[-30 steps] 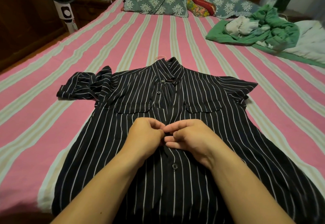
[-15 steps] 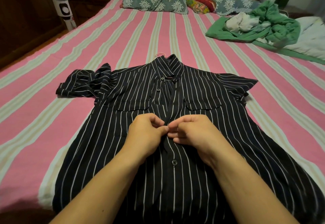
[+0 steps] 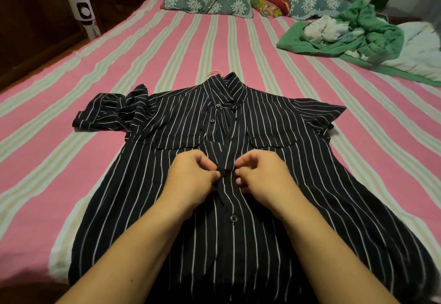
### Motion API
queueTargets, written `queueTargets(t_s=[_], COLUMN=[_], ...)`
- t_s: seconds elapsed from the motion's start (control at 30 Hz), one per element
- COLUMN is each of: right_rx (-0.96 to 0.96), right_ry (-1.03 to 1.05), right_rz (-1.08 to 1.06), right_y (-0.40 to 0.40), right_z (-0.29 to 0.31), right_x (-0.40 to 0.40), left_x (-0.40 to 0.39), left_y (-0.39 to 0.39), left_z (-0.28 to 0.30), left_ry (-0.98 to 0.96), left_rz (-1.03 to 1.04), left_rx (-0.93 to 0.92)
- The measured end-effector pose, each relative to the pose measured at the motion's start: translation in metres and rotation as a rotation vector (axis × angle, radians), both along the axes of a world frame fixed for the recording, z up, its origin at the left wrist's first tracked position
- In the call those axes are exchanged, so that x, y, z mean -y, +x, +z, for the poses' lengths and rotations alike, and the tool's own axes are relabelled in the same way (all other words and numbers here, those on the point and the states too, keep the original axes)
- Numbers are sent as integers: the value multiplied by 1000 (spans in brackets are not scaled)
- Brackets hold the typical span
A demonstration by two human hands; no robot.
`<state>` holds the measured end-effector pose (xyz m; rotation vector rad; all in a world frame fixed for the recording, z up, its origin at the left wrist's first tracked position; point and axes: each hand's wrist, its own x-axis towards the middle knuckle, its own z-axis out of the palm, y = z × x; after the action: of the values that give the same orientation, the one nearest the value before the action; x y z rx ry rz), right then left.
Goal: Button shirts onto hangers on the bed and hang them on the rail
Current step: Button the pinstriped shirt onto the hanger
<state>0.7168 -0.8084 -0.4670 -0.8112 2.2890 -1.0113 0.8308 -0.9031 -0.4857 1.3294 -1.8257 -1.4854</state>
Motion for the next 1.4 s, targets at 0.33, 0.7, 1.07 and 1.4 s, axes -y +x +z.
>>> queueTargets(t_s=[0.33,0.7,1.07,1.4], right_rx=[-378,-725,-336,423], right_ry=[121,98,150,114], right_rz=[235,364,207,164], right_y=[10,26,16,-7], right_z=[-3,-2,-5,4], right_x=[0,-1,3,11], left_x=[-1,-5,-5,3], left_y=[3,4,3,3], left_z=[3,5,1,-1], left_ry=[-34,-375,-381,-414], left_rz=[-44,-178,-115,-218], left_rx=[-6,188,139,315])
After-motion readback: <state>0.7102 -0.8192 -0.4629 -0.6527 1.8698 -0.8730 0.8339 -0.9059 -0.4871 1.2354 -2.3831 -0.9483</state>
